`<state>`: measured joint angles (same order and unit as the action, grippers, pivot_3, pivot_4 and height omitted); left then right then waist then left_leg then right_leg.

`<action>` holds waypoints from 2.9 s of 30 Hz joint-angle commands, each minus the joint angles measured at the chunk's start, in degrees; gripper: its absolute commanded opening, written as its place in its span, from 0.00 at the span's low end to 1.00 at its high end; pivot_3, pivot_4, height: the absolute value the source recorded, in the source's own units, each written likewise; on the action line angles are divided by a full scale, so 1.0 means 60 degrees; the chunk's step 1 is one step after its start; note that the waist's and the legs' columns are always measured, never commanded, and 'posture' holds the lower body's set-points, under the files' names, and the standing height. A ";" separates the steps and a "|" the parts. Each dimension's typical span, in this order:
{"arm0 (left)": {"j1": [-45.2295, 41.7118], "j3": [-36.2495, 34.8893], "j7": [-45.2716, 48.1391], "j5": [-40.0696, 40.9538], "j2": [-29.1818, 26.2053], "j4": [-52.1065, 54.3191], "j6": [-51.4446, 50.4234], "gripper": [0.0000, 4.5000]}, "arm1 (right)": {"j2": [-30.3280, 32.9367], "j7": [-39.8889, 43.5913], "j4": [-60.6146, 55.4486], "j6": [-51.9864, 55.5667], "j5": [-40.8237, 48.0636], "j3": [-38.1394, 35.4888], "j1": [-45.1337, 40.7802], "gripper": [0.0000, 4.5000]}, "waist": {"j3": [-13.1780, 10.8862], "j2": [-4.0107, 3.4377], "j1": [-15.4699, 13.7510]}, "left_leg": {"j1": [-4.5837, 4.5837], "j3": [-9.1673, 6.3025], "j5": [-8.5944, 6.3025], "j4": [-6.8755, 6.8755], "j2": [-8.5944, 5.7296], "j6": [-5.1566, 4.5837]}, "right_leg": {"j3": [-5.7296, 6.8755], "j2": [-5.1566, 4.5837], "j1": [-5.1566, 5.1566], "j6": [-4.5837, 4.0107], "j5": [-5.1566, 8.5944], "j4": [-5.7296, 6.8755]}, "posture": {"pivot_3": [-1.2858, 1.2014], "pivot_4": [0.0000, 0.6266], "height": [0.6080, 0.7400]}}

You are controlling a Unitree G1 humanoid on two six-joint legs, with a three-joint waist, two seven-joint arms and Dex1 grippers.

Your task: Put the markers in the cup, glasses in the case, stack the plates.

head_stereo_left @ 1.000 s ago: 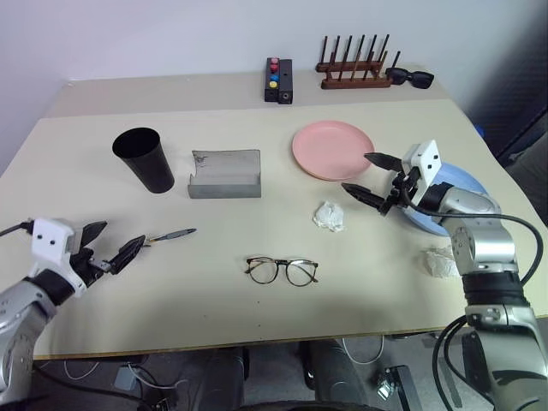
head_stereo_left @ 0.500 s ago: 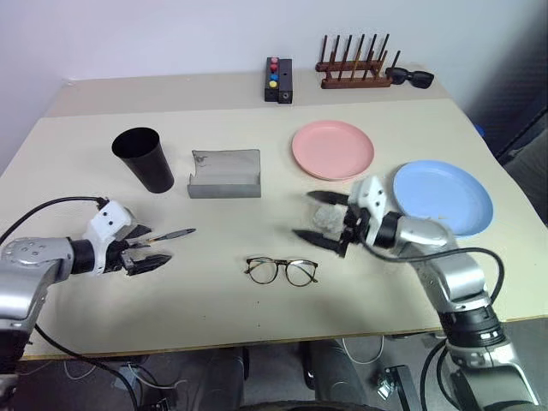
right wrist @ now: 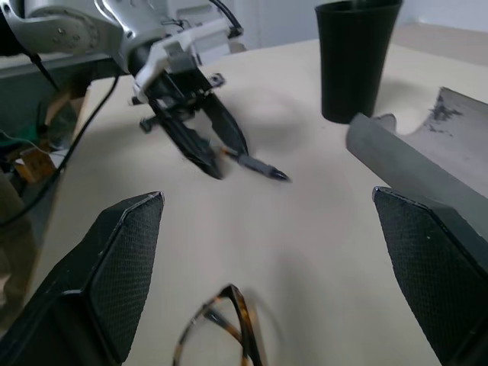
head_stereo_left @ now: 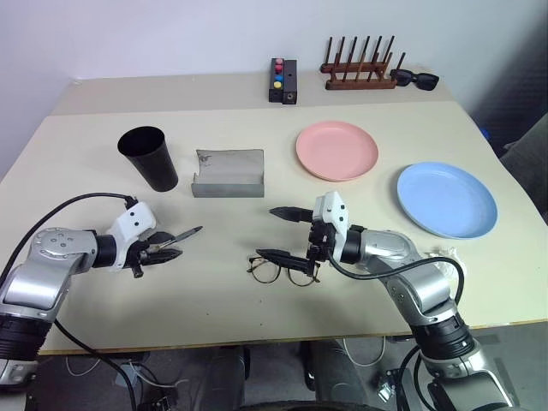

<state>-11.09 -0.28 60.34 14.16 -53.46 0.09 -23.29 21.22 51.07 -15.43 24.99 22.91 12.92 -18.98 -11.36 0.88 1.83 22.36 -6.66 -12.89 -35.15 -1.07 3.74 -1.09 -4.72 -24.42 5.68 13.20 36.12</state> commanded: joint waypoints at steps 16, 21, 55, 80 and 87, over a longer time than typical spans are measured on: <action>-0.1035 -0.4469 -0.3728 0.2377 0.2356 0.2131 0.0219 0.01 | -0.0931 0.0028 0.0716 -0.0913 -0.0149 0.0206 -0.0885 1.00 | 0.0001 0.0018 0.0072 | 0.0002 -0.0009 0.0001 -0.0003 0.0000 0.0002 | 0.0004 0.0002 0.0000 0.0016 -0.0045 0.0000 | 0.52 0.24 1.00; -0.2422 -0.4295 -0.5944 0.1219 0.3327 0.1673 0.1461 0.01 | -0.1216 -0.0069 0.0987 -0.1226 -0.0261 0.0208 -0.1040 1.00 | 0.0004 0.0024 0.0052 | 0.0002 -0.0009 0.0002 -0.0006 -0.0002 0.0004 | 0.0003 0.0003 0.0002 0.0027 -0.0053 -0.0001 | 0.52 0.24 1.00; -0.4850 -0.2945 -0.8775 -0.1220 0.5035 -0.5180 0.7161 0.29 | -0.2627 -0.1260 0.1558 -0.1853 -0.0317 0.0049 -0.1632 1.00 | 0.0011 0.0035 0.0100 | 0.0003 -0.0009 0.0005 -0.0008 -0.0006 0.0007 | 0.0002 0.0006 0.0002 0.0056 -0.0072 0.0000 | 0.52 0.24 1.00; -0.2071 -0.5348 -0.8996 -0.0121 0.1651 -0.1320 0.0073 0.99 | -0.2646 -0.1259 0.1509 -0.1783 -0.0279 0.0185 -0.1495 1.00 | 0.0010 0.0032 0.0369 | -0.0007 -0.0010 0.0004 0.0008 -0.0002 0.0006 | -0.0002 0.0010 -0.0005 0.0056 -0.0070 0.0014 | 0.52 0.24 1.00; 0.0823 -0.6402 -0.8008 0.0471 0.1092 -0.0089 -0.3515 0.99 | -0.2775 -0.0994 0.1700 -0.1743 -0.0202 0.0349 -0.1553 1.00 | 0.0020 0.0053 0.0214 | -0.0003 -0.0015 0.0004 0.0004 -0.0002 0.0007 | 0.0002 0.0008 -0.0001 0.0052 -0.0068 0.0007 | 0.52 0.24 1.00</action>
<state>-6.97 -36.00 10.73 15.58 -45.26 -4.17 -40.60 5.40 44.52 -4.23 14.78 20.69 14.91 -27.51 -11.24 1.20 3.11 22.34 -6.75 -12.87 -35.14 -1.08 3.79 -1.08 -4.67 -24.42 5.99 12.79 36.15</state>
